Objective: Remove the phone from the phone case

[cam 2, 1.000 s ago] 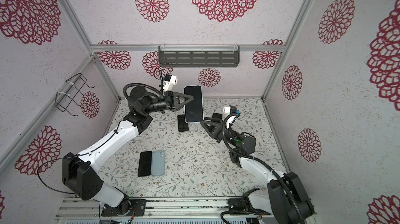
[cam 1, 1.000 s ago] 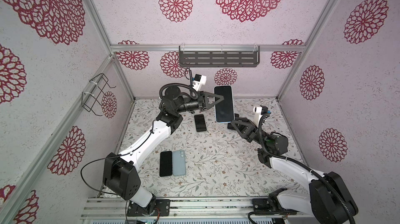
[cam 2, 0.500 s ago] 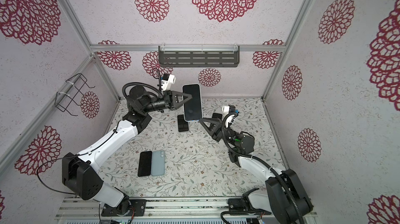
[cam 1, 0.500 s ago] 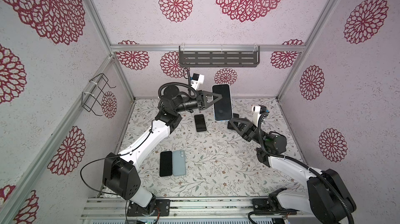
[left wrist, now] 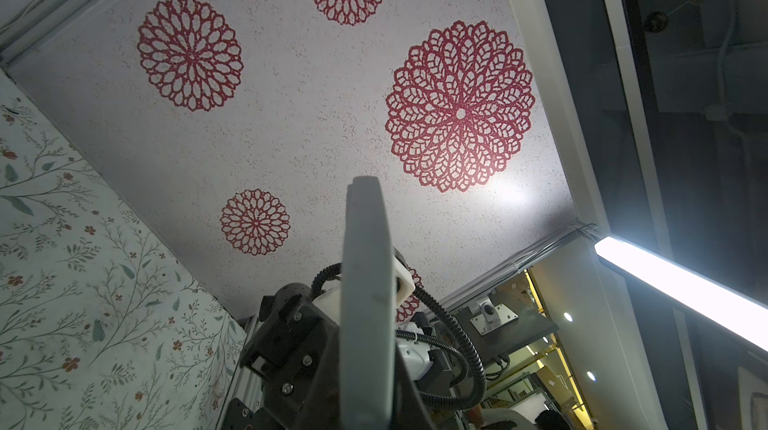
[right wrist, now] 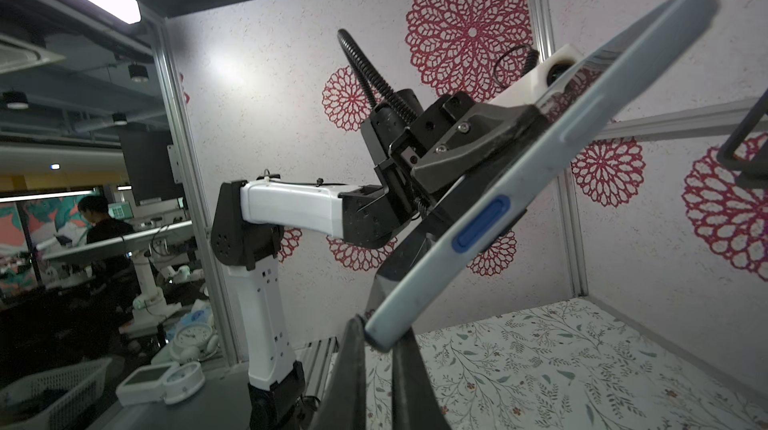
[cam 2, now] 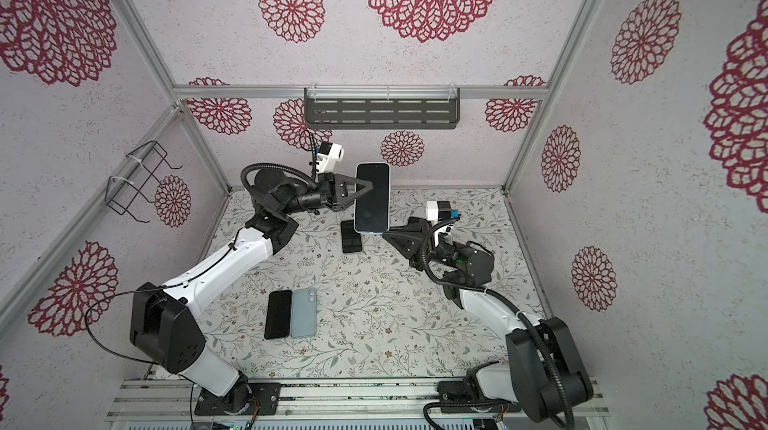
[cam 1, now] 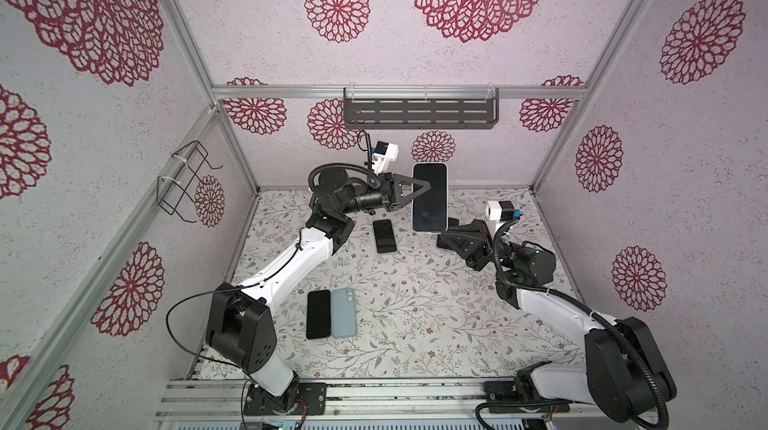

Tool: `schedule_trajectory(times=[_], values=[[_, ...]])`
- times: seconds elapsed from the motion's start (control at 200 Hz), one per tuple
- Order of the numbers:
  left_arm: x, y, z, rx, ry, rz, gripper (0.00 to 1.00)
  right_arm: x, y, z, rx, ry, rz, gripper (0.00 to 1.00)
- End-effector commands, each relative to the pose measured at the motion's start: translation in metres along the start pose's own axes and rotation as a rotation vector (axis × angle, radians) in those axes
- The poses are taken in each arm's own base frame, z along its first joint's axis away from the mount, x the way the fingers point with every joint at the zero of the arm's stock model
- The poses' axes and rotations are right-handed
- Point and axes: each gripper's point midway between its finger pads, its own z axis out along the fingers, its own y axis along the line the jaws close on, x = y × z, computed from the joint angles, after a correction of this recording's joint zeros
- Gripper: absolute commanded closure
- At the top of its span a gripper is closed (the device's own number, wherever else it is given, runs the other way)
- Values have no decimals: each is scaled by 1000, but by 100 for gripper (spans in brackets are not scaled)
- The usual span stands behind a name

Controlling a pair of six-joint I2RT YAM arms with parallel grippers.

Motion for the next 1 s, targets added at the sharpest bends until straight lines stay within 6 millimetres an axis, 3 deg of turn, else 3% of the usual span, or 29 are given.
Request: schedule_trajectory(times=[0.0, 0.195, 0.35, 0.435, 0.53, 0.595, 0.696, 0.821, 0.991], values=[[20, -18, 22, 49, 74, -36, 100, -5, 15, 6, -126, 50, -306, 100], [21, -14, 24, 36, 83, -41, 100, -13, 0, 6, -91, 30, -388, 100], [17, -18, 17, 18, 60, -12, 100, -15, -9, -10, 41, -45, -380, 100], [9, -22, 6, -5, 17, 18, 100, -9, -3, -22, 101, -77, -349, 100], [-2, -29, -7, -18, -44, 56, 100, 0, 5, -37, 170, -113, -290, 67], [-7, -31, -12, -33, -73, 94, 100, -1, 10, -43, 201, -146, -241, 57], [-8, -27, -13, -60, -80, 126, 100, -13, 4, -45, 265, -201, -100, 52], [-10, -28, -13, -49, -97, 151, 100, -27, -16, -35, 326, -211, 104, 53], [-13, -26, -15, -57, -122, 174, 100, -34, -7, -14, 252, -208, 212, 54]])
